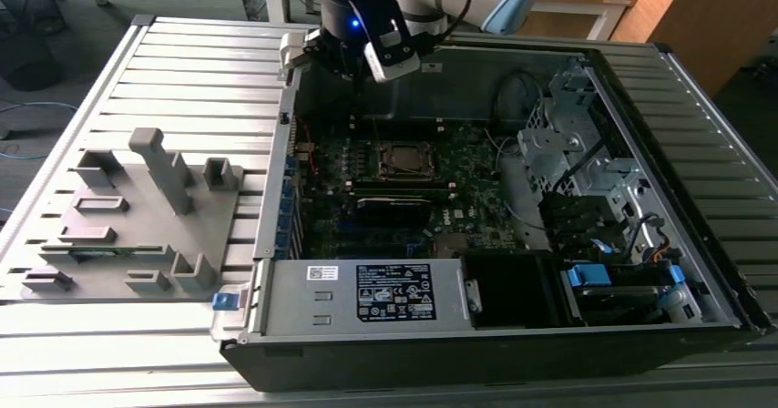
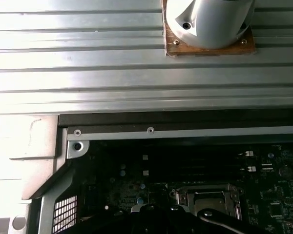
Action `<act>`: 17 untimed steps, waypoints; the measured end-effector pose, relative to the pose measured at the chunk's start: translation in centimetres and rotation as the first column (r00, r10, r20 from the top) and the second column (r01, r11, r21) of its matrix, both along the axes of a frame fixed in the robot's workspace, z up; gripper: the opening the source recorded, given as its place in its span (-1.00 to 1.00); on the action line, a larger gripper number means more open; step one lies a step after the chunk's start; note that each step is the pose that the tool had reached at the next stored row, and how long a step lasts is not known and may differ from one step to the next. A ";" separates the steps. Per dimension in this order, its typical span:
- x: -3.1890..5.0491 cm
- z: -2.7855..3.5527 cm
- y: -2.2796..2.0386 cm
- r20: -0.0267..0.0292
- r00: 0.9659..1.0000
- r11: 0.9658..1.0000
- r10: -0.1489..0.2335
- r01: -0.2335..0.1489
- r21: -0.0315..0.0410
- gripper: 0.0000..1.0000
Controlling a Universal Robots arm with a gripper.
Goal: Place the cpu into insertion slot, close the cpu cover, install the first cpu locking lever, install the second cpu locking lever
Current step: 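Install the first cpu locking lever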
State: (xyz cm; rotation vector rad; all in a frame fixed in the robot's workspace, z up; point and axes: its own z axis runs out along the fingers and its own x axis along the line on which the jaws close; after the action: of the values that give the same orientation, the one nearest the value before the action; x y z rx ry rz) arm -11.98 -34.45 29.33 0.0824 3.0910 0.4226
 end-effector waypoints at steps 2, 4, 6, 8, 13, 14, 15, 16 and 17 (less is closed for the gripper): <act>-0.02 -0.34 -0.05 0.000 1.000 1.000 0.000 0.000 0.000 -0.79; -0.03 -0.66 -0.07 0.000 1.000 1.000 0.000 0.000 0.000 -0.79; -0.03 -0.67 -0.07 0.000 1.000 1.000 0.000 0.000 0.000 -0.79; -0.03 -0.74 -0.07 0.000 1.000 1.000 0.000 0.000 0.000 -0.79; -0.03 -1.54 -0.09 0.000 1.000 1.000 0.000 0.000 0.000 -0.79; -0.03 -1.55 -0.09 0.000 1.000 1.000 0.000 0.000 0.000 -0.79; -0.03 -1.55 -0.09 0.000 1.000 1.000 0.000 0.000 0.000 -0.79; -0.03 -1.55 -0.09 0.000 1.000 1.000 0.000 0.000 -0.001 -0.79; -0.03 -1.55 -0.09 0.000 1.000 1.000 0.000 0.000 -0.001 -0.79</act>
State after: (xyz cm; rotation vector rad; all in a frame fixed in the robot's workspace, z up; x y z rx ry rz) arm -12.00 -34.54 27.78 0.0824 3.0914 0.4218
